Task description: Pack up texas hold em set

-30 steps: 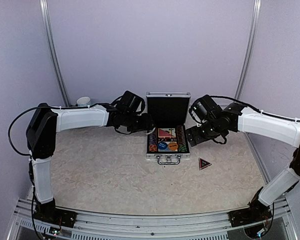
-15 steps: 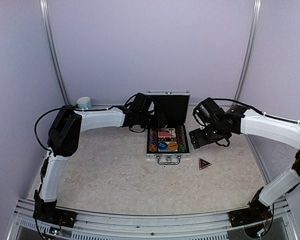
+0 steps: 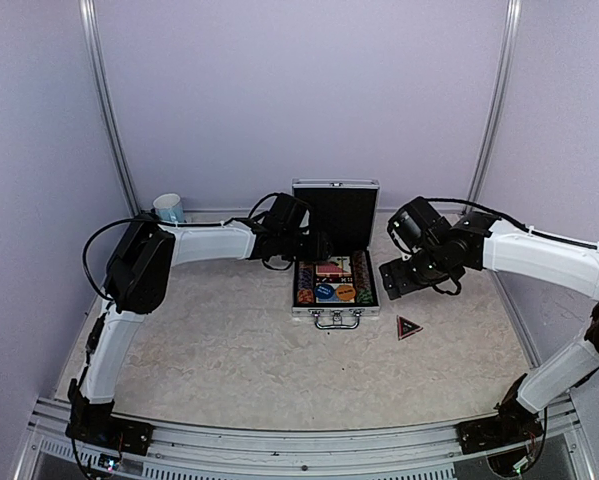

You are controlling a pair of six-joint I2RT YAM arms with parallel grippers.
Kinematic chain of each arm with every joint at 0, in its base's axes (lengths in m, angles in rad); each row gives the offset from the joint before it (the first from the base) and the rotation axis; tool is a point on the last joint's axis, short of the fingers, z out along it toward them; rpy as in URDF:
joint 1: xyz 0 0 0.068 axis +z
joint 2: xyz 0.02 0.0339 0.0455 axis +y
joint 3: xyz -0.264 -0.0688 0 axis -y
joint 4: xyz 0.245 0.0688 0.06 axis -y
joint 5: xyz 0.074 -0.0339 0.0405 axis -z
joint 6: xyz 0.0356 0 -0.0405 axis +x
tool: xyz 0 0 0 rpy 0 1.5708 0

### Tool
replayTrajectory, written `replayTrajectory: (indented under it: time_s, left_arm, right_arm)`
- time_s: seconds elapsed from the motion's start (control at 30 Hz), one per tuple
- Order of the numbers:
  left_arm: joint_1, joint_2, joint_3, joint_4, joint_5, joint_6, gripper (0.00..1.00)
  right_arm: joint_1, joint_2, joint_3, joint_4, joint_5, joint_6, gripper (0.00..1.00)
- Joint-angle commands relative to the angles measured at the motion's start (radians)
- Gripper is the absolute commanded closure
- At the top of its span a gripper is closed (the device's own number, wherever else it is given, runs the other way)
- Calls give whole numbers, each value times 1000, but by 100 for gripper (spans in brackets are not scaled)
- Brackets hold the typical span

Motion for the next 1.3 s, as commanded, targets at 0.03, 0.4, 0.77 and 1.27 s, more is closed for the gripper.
replayTrajectory:
  time_s: [0.03,0.4,0.77,1.27]
  left_arm:
    - [-18,27,18,62,11,25,42]
    - [-19,22,9,68,-20,8,20]
    - [-21,-17,-33,71,22,-42,13]
    - [-82,-151,-128,-16,-37,-26,5]
  right_arm:
    - [-10,-25,-17,-1,3,17,16]
    - [-9,-28,-39,11,-16,23,16]
    - [-10,-22,-72,12,-24,30,15]
    - [-16,127,-107,10,-93,10,13]
